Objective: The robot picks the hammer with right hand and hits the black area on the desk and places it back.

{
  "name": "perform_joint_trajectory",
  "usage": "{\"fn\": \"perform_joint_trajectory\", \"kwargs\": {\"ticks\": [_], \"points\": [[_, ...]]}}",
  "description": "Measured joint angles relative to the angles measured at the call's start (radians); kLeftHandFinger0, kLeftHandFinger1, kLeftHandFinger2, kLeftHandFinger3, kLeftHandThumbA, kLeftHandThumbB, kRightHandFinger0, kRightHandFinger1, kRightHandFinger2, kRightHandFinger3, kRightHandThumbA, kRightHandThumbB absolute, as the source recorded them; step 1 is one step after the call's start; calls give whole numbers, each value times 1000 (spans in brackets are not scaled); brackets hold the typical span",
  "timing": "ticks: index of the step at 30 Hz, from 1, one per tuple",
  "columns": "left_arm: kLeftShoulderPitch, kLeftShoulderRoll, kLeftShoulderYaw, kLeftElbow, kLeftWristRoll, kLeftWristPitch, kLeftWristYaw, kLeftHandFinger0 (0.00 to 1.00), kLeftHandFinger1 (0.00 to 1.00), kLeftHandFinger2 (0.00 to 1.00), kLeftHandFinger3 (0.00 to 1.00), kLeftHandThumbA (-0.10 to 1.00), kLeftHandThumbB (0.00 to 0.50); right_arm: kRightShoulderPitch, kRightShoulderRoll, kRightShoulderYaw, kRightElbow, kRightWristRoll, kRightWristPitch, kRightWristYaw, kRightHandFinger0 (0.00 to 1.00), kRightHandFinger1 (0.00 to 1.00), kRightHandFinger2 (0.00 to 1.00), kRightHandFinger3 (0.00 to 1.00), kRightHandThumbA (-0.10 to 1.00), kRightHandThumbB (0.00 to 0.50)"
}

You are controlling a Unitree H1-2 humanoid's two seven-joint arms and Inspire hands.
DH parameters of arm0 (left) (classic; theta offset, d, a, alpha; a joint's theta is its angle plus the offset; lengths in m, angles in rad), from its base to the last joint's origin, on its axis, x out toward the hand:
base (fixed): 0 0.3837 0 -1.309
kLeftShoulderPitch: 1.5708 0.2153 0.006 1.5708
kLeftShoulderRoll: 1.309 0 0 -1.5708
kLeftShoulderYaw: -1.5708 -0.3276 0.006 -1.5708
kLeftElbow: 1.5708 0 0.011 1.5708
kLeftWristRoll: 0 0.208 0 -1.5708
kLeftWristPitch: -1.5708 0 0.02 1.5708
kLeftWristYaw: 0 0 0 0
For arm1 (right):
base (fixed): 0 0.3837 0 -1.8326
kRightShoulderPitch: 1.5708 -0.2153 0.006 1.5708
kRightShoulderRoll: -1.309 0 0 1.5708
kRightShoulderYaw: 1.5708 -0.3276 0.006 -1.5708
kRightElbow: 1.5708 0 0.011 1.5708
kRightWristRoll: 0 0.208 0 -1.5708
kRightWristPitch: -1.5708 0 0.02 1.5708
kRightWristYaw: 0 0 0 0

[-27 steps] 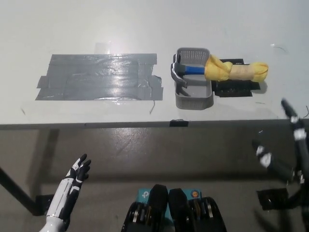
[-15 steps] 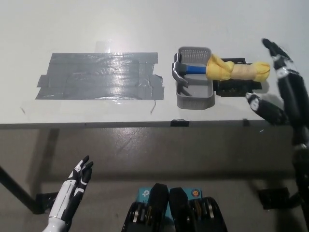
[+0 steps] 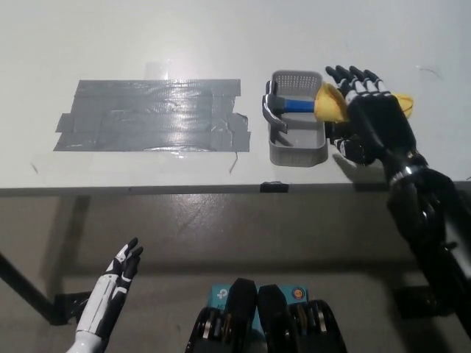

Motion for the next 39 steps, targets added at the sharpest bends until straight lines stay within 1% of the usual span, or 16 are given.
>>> {"fn": "perform_joint_trajectory", "kwargs": {"ticks": [3, 4, 6, 9, 10, 11, 15, 16, 18, 23, 25, 28, 31, 33, 36, 39], "points": [[0, 0, 0, -4, 10, -8, 0, 1000, 1000, 1000, 1000, 1000, 43, -49, -7, 34, 51, -48, 35, -21, 1000, 1000, 1000, 1000, 827, 371], [0, 0, 0, -6, 13, -10, 0, 1000, 1000, 1000, 1000, 1000, 51, -62, -7, 40, 63, -58, 43, -30, 1000, 1000, 1000, 1000, 811, 374], [0, 0, 0, -6, 17, -15, 0, 1000, 1000, 1000, 1000, 1000, 61, -81, -8, 50, 86, -75, 55, -42, 1000, 1000, 1000, 1000, 818, 376], [-1, 0, 0, -8, 22, -19, 0, 1000, 1000, 1000, 1000, 1000, 60, -99, -8, 66, 121, -92, 67, -62, 1000, 1000, 1000, 1000, 790, 376], [-1, 0, 0, -9, 24, -19, 0, 1000, 1000, 1000, 1000, 1000, 54, -102, -8, 69, 130, -96, 69, -68, 1000, 1000, 1000, 1000, 780, 365], [-1, 0, 0, -10, 25, -20, 0, 1000, 1000, 1000, 1000, 1000, 60, -104, -8, 72, 137, -99, 72, -71, 1000, 1000, 1000, 1000, 779, 365], [-2, 0, 0, -10, 33, -25, 0, 1000, 1000, 1000, 1000, 1000, 53, -109, -8, 76, 154, -101, 82, -75, 1000, 1000, 1000, 1000, 790, 368], [-2, 0, 0, -10, 34, -29, 0, 1000, 1000, 1000, 1000, 1000, 57, -111, -8, 77, 160, -101, 84, -77, 1000, 1000, 1000, 1000, 812, 371], [-2, 0, 0, -10, 36, -31, 0, 1000, 1000, 1000, 1000, 1000, 44, -116, -8, 79, 168, -101, 86, -80, 1000, 1000, 1000, 1000, 808, 375], [-3, 0, 0, -11, 39, -37, 0, 1000, 1000, 1000, 1000, 1000, 38, -121, -8, 82, 176, -101, 91, -86, 1000, 1000, 1000, 1000, 839, 371], [-5, 0, 0, -11, 39, -38, 0, 1000, 1000, 1000, 1000, 1000, 36, -121, -8, 83, 178, -101, 93, -88, 1000, 1000, 1000, 1000, 800, 379], [-7, 0, 0, -12, 41, -38, 0, 1000, 1000, 1000, 1000, 1000, 41, -121, -7, 84, 188, -100, 93, -94, 1000, 1000, 1000, 1000, 773, 375], [-11, 0, 0, -12, 41, -39, -1, 1000, 1000, 1000, 1000, 1000, 47, -121, -7, 84, 195, -97, 93, -93, 1000, 1000, 1000, 1000, 769, 382], [-15, 0, 0, -12, 41, -39, -1, 1000, 1000, 1000, 1000, 1000, 39, -121, -7, 84, 199, -94, 92, -91, 1000, 1000, 1000, 1000, 780, 382], [-20, 0, 0, -12, 41, -39, -1, 1000, 1000, 1000, 1000, 1000, 27, -121, -8, 84, 200, -91, 92, -69, 1000, 1000, 1000, 1000, 824, 425], [-22, 0, 0, -12, 41, -42, -1, 1000, 1000, 1000, 1000, 1000, 24, -121, -11, 86, 200, -85, 90, -44, 1000, 1000, 1000, 1000, 821, 466]]}}
